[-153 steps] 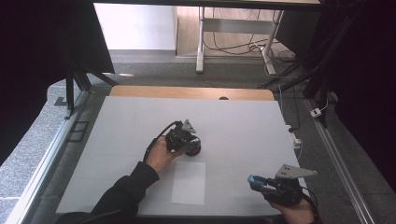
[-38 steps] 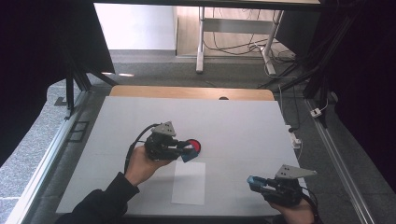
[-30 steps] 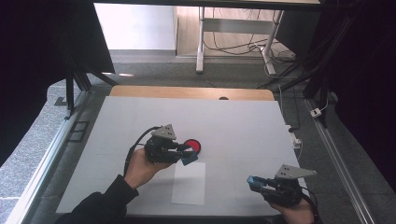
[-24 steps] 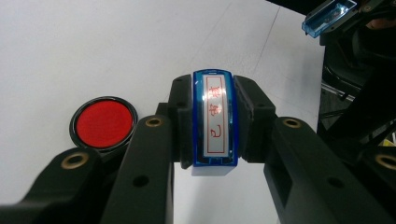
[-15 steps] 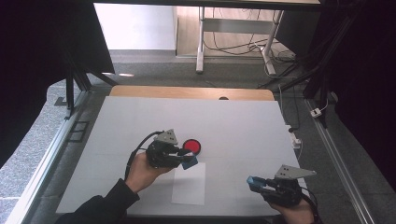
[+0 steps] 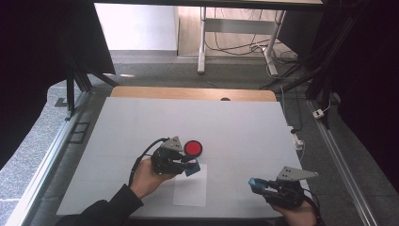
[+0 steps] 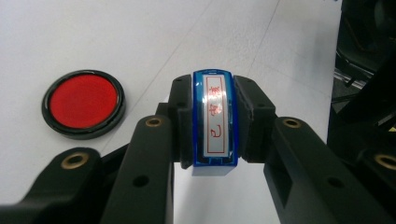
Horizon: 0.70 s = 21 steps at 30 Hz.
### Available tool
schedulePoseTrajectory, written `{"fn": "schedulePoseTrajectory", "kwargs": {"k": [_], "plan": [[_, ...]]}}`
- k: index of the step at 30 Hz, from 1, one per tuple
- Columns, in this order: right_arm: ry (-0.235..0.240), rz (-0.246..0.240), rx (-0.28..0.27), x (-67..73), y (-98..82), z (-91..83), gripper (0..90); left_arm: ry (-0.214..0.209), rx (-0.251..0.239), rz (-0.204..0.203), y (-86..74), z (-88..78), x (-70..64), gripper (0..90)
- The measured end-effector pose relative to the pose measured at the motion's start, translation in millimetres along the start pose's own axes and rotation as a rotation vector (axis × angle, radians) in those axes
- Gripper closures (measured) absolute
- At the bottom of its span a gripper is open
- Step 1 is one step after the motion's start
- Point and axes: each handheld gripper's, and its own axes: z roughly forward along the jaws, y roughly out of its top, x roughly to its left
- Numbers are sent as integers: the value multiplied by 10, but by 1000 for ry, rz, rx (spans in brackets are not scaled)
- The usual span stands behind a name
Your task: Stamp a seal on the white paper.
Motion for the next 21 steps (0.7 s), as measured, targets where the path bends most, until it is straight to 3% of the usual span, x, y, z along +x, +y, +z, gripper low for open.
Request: {"fn": "schedulePoseTrajectory", "kwargs": {"k": [21], "plan": [[-5,3,0,-1,-1,0,684,13,77,-5,-190,278,-28,705]]}}
